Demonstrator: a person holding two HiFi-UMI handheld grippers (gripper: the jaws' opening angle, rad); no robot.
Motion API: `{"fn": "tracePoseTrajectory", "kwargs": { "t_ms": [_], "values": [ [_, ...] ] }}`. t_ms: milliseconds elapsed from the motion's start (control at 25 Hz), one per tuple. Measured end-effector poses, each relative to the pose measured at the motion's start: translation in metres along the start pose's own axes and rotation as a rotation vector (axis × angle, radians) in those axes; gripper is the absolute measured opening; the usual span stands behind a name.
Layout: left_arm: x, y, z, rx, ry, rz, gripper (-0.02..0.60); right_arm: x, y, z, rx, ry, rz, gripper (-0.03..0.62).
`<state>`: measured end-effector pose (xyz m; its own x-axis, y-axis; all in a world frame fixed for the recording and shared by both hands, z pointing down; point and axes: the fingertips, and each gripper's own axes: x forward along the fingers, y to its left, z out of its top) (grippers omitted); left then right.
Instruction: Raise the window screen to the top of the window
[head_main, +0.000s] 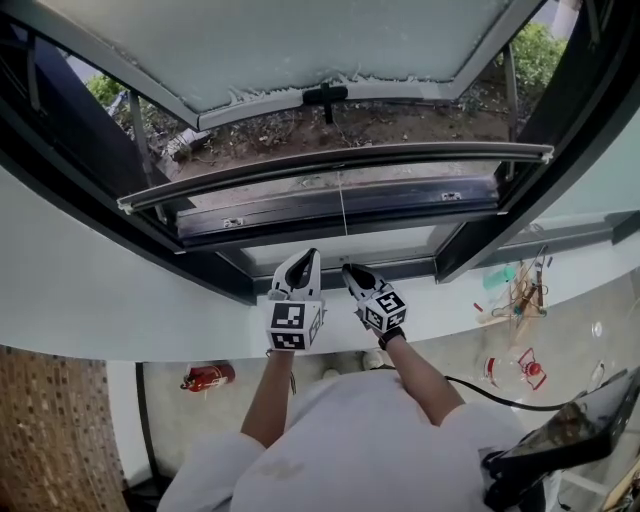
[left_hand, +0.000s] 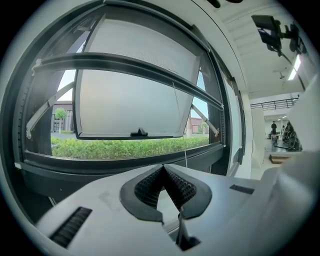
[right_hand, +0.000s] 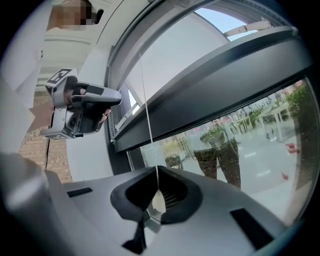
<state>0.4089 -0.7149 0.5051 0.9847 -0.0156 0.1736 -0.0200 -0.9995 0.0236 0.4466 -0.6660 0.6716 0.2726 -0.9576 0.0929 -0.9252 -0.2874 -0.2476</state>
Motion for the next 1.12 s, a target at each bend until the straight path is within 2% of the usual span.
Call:
{"fn": "tracePoseTrajectory", "kwargs": {
  "t_ms": [320,1120],
  "values": [
    [-0.001,-0.006,0.011,-0.025,-0.045,-0.016,0.002,-0.003,-0.003,0.006,-0.007,-0.012,-0.011,0.000],
    [-0.004,-0.018,0.001,-0.035,-0.021,-0.035,0.002,-0.009,0.007,0.033,-0.005,-0.079,-0.016,0.000]
  ]
}}
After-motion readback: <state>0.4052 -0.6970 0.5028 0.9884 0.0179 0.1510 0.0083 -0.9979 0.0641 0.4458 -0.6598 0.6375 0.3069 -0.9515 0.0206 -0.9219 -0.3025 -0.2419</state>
